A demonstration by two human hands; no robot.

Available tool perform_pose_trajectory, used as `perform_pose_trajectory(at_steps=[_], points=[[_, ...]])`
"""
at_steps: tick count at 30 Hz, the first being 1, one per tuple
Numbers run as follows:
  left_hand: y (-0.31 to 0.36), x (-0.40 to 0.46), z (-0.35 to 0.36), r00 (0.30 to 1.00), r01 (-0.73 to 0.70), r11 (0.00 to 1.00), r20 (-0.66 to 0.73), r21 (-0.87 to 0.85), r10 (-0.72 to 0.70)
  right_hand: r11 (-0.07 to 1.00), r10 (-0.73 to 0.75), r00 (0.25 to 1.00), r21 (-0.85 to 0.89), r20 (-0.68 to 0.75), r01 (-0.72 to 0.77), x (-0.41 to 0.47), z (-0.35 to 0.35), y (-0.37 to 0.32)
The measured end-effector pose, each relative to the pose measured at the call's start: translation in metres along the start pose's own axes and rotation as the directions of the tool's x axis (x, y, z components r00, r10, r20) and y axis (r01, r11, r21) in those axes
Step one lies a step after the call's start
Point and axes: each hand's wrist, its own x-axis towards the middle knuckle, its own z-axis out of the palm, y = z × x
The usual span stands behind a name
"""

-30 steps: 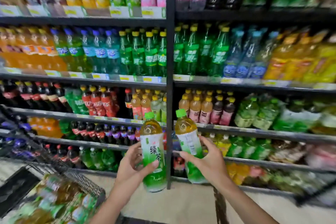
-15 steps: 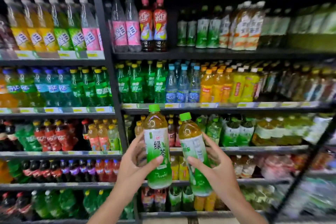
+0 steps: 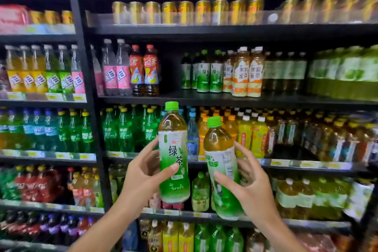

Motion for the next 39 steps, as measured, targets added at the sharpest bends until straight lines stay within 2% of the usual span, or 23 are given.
perform_pose_trajectory(at_steps=[8,15,19,22,28,32,39], points=[[0.017,0.112,-0.009,0.999,-0.042,0.995,-0.025,-0.086,0.040,0.994,-0.104,0.994,-0.028,0.043,0.105,0.093,0.010,-0.004],[0.015,0.232,-0.034,0.963,-0.266,0.964,0.037,-0.018,0.267,0.976,-0.212,0.977,-0.062,-0.027,0.210,0.199,0.038,-0.015],[0.021,0.301,-0.046,0.916,-0.383,0.921,0.151,0.066,0.371,0.948,-0.313,0.949,-0.081,-0.042,0.309,0.255,0.053,-0.029],[0.025,0.347,-0.044,0.882,-0.457,0.882,0.184,0.117,0.433,0.914,-0.401,0.914,-0.100,-0.056,0.394,0.286,0.060,-0.037],[0.009,0.405,-0.025,0.859,-0.502,0.843,0.225,0.196,0.459,0.864,-0.498,0.861,-0.148,-0.105,0.482,0.330,0.061,-0.021],[-0.006,0.419,-0.013,0.883,-0.462,0.851,0.213,0.249,0.418,0.834,-0.546,0.830,-0.169,-0.113,0.525,0.354,0.057,-0.008],[-0.010,0.448,0.006,0.912,-0.405,0.861,0.204,0.308,0.357,0.839,-0.525,0.848,-0.215,-0.071,0.501,0.404,0.056,0.012]])
